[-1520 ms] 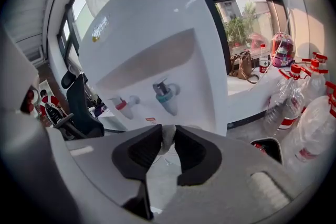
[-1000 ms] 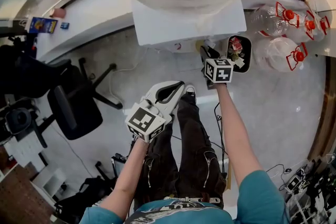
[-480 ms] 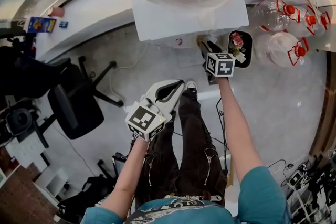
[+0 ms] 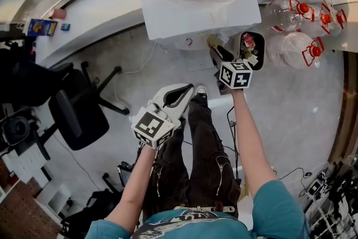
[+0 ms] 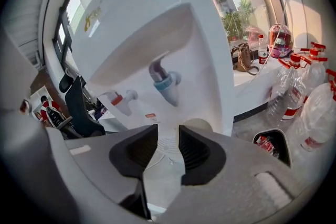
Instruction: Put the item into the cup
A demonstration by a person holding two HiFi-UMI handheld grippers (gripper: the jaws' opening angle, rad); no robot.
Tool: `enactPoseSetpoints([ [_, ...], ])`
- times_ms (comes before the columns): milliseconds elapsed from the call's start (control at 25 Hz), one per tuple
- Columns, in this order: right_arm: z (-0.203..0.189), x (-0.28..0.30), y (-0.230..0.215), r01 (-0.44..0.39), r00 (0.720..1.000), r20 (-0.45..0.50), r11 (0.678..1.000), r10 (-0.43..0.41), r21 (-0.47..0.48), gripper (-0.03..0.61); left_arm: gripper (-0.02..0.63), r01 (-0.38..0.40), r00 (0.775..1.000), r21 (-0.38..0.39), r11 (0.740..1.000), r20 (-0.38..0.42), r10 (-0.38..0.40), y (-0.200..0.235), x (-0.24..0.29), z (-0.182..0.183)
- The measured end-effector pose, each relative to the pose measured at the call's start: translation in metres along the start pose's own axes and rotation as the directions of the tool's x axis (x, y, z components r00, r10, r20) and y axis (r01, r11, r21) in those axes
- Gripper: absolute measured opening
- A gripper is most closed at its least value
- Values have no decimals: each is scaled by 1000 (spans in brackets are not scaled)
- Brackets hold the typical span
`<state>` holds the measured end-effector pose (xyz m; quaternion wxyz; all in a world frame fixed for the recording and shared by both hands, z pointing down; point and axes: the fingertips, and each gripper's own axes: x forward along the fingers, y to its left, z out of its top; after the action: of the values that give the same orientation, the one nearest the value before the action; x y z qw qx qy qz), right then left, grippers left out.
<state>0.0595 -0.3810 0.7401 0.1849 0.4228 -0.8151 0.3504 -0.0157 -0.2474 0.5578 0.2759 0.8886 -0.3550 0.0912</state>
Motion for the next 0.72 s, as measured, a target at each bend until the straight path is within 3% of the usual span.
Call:
enactPoseSetpoints([
  [320, 9, -54, 51, -79, 993, 93, 997, 77, 14, 107, 6, 28, 1000, 38, 999, -1, -27, -8, -14, 4],
  [720, 41, -120, 129, -148, 968, 199, 988, 154, -45, 95, 6, 51, 998, 115, 992, -30, -48, -23, -43, 13],
])
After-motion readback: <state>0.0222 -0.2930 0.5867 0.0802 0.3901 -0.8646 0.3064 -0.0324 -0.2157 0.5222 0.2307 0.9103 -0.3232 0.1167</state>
